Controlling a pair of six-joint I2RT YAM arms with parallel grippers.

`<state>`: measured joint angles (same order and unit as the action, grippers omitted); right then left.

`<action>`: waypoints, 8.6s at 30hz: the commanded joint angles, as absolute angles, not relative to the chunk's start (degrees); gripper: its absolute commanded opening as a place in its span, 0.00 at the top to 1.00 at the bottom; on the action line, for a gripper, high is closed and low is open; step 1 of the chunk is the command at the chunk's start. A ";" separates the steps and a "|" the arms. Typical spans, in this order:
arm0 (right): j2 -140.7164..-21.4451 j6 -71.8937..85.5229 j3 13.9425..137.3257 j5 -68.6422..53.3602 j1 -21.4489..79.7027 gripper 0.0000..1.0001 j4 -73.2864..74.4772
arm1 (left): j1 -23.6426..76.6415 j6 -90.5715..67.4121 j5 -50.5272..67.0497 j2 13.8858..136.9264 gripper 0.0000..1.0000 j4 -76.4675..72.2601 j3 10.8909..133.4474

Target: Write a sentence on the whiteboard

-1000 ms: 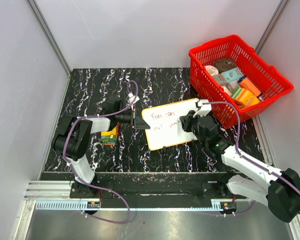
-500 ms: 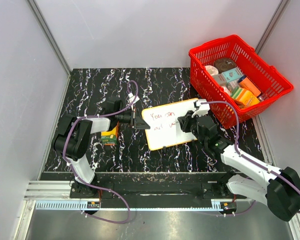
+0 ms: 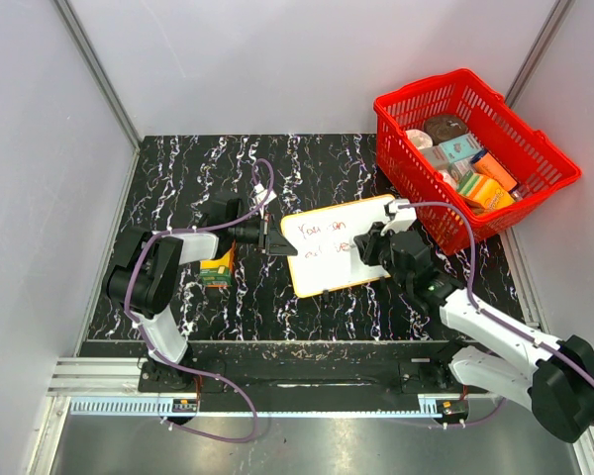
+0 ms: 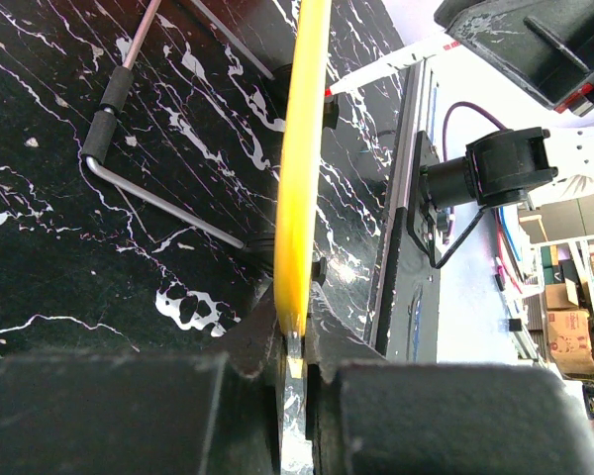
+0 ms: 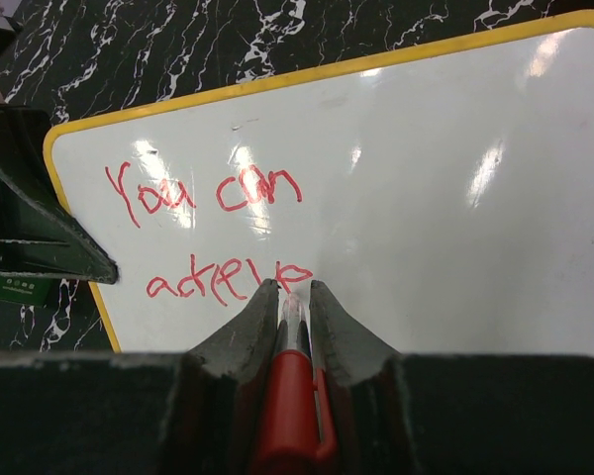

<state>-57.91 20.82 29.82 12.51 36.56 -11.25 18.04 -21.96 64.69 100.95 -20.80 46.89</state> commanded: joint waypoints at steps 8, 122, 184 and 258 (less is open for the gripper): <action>-55.46 20.04 29.79 17.22 36.21 1.00 -9.58 | 19.16 -19.34 64.78 99.05 1.00 -19.51 48.08; -54.23 18.37 31.55 23.55 36.21 1.00 -11.34 | 19.51 -18.46 64.51 98.96 1.00 -18.72 48.16; -54.05 18.81 30.94 25.58 36.21 1.00 -9.14 | 19.42 -18.19 64.34 98.61 1.00 -18.19 48.25; -52.12 19.77 27.86 23.82 36.21 1.00 -6.77 | 19.51 -17.58 64.07 98.35 1.00 -17.23 48.34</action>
<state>-53.54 19.33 28.69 23.33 36.47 -6.96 18.48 -20.36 64.38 100.44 -18.87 47.24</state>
